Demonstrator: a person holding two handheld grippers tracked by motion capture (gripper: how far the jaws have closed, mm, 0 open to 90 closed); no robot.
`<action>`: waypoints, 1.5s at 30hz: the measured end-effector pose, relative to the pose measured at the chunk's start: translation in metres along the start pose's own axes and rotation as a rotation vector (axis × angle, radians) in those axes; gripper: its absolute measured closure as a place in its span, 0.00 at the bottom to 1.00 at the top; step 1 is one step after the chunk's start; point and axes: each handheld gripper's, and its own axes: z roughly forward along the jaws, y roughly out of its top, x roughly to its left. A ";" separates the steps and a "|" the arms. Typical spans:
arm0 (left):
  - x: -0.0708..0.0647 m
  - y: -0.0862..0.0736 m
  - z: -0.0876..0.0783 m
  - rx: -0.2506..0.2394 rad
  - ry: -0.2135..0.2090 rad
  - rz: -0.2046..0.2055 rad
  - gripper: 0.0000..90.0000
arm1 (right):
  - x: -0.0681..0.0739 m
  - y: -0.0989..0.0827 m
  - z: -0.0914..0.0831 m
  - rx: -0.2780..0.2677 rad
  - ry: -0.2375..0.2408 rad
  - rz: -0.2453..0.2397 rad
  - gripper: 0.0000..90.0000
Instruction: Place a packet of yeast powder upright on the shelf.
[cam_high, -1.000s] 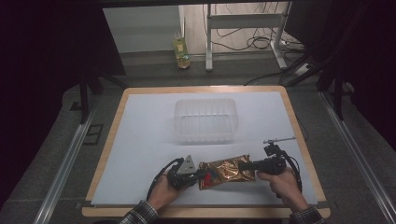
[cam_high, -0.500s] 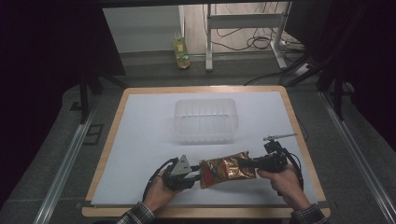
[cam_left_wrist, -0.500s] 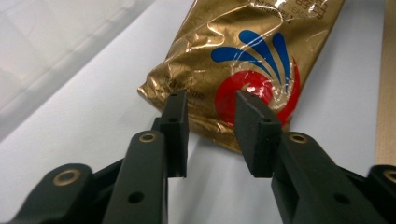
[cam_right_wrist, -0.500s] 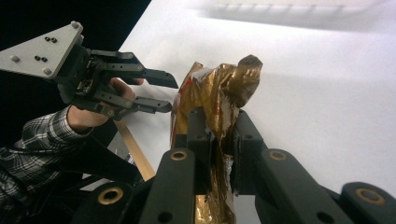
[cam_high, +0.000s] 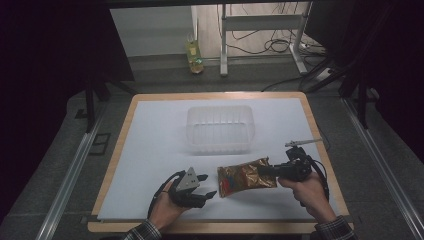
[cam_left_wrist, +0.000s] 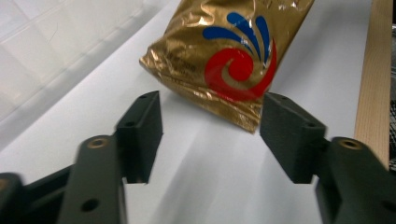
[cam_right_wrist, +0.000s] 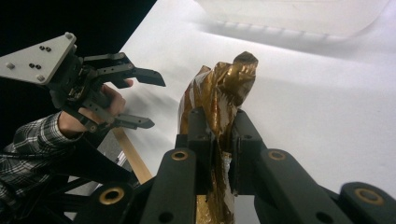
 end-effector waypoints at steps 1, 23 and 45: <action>-0.001 0.000 -0.001 0.000 0.001 -0.002 0.37 | 0.000 0.000 -0.001 -0.002 -0.002 0.000 0.90; -0.022 -0.002 -0.003 0.038 0.001 0.030 0.10 | 0.006 0.016 -0.017 -0.040 -0.041 -0.006 0.92; -0.018 -0.003 -0.001 0.038 0.017 0.005 0.00 | 0.016 0.046 -0.041 -0.083 -0.111 -0.024 0.92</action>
